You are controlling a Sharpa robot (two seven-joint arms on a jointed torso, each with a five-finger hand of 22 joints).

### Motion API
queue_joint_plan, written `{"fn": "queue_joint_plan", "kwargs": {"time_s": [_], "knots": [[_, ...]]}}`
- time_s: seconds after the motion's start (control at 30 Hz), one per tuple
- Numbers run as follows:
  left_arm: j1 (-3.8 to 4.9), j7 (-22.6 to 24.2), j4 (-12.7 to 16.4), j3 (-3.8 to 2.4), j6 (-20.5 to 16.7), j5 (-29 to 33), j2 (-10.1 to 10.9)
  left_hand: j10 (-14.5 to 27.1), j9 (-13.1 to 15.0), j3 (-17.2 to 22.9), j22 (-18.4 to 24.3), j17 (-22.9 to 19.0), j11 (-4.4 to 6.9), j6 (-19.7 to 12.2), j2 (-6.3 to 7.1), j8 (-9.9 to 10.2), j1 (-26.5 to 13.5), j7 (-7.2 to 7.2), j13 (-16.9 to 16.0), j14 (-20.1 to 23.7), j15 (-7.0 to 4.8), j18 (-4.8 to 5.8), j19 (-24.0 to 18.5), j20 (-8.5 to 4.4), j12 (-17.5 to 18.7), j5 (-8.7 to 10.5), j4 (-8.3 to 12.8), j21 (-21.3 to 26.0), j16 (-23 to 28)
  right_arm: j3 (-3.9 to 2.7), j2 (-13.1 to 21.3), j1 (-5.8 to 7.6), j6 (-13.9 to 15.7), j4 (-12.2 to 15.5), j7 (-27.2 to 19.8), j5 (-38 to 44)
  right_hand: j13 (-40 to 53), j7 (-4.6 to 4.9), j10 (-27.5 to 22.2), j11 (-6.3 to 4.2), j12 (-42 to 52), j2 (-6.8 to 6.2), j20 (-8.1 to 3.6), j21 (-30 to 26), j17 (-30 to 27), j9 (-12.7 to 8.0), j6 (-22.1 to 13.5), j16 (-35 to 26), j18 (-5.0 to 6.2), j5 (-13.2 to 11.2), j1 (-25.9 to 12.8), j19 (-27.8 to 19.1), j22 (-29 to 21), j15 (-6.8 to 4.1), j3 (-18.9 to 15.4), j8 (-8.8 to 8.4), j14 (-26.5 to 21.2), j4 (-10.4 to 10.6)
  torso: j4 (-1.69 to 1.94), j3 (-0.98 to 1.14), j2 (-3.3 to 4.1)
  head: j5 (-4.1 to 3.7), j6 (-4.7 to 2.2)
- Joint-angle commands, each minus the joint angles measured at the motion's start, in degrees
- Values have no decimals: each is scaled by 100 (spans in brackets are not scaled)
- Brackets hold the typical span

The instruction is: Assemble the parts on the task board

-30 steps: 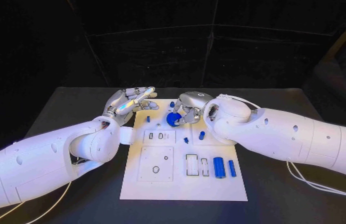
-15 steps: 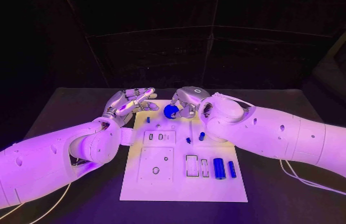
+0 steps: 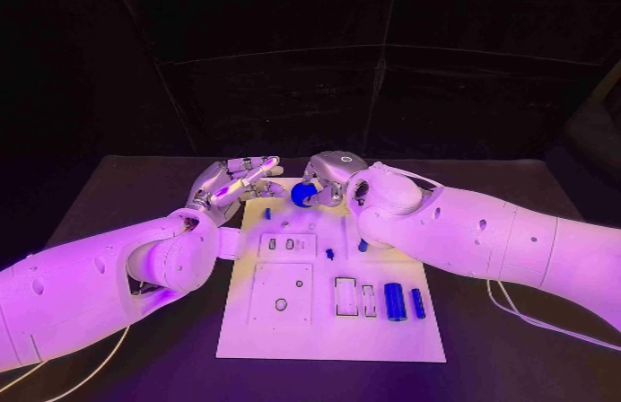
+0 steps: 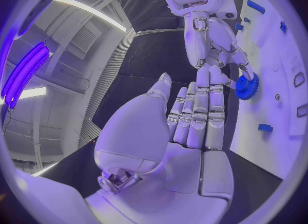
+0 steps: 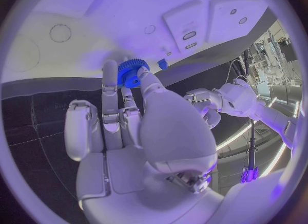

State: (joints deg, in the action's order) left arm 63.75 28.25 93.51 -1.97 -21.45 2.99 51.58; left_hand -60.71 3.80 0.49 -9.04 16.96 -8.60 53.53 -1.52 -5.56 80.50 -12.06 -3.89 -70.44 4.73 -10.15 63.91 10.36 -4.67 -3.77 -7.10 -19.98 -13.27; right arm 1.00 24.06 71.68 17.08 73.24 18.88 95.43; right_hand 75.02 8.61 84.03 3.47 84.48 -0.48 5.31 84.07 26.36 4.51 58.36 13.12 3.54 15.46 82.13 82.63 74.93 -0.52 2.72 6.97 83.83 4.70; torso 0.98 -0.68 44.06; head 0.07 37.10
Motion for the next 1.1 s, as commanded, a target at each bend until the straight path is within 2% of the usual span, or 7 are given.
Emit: {"fn": "queue_joint_plan", "kwargs": {"time_s": [0.03, 0.47, 0.6, 0.8, 0.97, 1.1], "knots": [[10, 22, 4, -7, 74, -27, -10, 22, -3, -11, -9, 8, 0, 7, -35, 21, 14, 1, 8, 4, -9, -21, 11, 8, 10, -25, 30, -35, 20, -3, -50, 12, -210, -65, 44, 80, 862, -51, 120, -21, 20, -27, -4, 22, 9, -1, 73, -39, -59, -28, -55, 43, 73, -35, 56, -4, 157, 0, -3, 4, -1, 0, 6], [10, 18, -7, -7, 76, -27, -26, 27, -4, -4, -13, 31, -5, 6, -46, 31, 19, -4, 9, 9, -6, -20, 4, 8, 23, -24, 47, -41, 27, -2, -179, 8, -390, -254, 108, 84, 844, -41, 106, -14, 2, -47, -3, 25, 9, -12, 55, -40, -61, -74, -82, 47, 82, -32, 79, -29, 159, 4, -9, 5, 0, 1, 33], [10, 17, -10, -7, 76, -27, -27, 27, -4, -4, -13, 31, -5, 6, -46, 31, 19, -4, 9, 9, -6, -20, 4, 8, 23, -24, 47, -41, 27, -2, -182, 8, -379, -273, 131, 90, 806, -15, 75, 6, -33, -82, 5, 25, 10, -35, -23, -41, -62, -112, -129, 47, 83, -20, 98, -88, 163, 16, -10, 4, -3, -3, 36], [10, 14, -10, -7, 75, -27, -26, 27, -4, -4, -13, 31, -5, 6, -46, 31, 19, -4, 9, 9, -6, -20, 4, 8, 23, -24, 47, -41, 27, -2, -191, 8, -404, -285, 119, 86, 719, 84, 3, 94, -115, -206, 59, 26, 15, -85, -420, -36, -64, -458, -301, 47, 89, 44, 67, -310, 180, 73, -9, 3, -3, -3, 39], [10, 13, -8, -7, 74, -27, -23, 27, -4, -4, -13, 31, -5, 6, -46, 31, 19, -4, 9, 9, -6, -20, 4, 8, 23, -24, 47, -41, 27, -2, -193, 8, -524, -291, 129, 51, 686, 113, -27, 126, -146, -294, 95, 25, 19, -72, -547, -31, -62, -580, -536, 42, 85, 75, -23, -324, 187, 229, -5, 2, -3, -7, 42], [10, 11, -8, -7, 74, -27, -20, 27, -4, -4, -13, 31, -5, 6, -46, 31, 19, -4, 9, 9, -6, -20, 4, 8, 23, -24, 47, -41, 27, -2, -180, 8, -614, -286, 144, 24, 683, 111, -31, 129, -149, -327, 103, 26, 22, -61, -540, -29, -61, -582, -647, 42, 88, 80, -64, -305, 189, 325, -10, 2, -5, -4, 47]]}}
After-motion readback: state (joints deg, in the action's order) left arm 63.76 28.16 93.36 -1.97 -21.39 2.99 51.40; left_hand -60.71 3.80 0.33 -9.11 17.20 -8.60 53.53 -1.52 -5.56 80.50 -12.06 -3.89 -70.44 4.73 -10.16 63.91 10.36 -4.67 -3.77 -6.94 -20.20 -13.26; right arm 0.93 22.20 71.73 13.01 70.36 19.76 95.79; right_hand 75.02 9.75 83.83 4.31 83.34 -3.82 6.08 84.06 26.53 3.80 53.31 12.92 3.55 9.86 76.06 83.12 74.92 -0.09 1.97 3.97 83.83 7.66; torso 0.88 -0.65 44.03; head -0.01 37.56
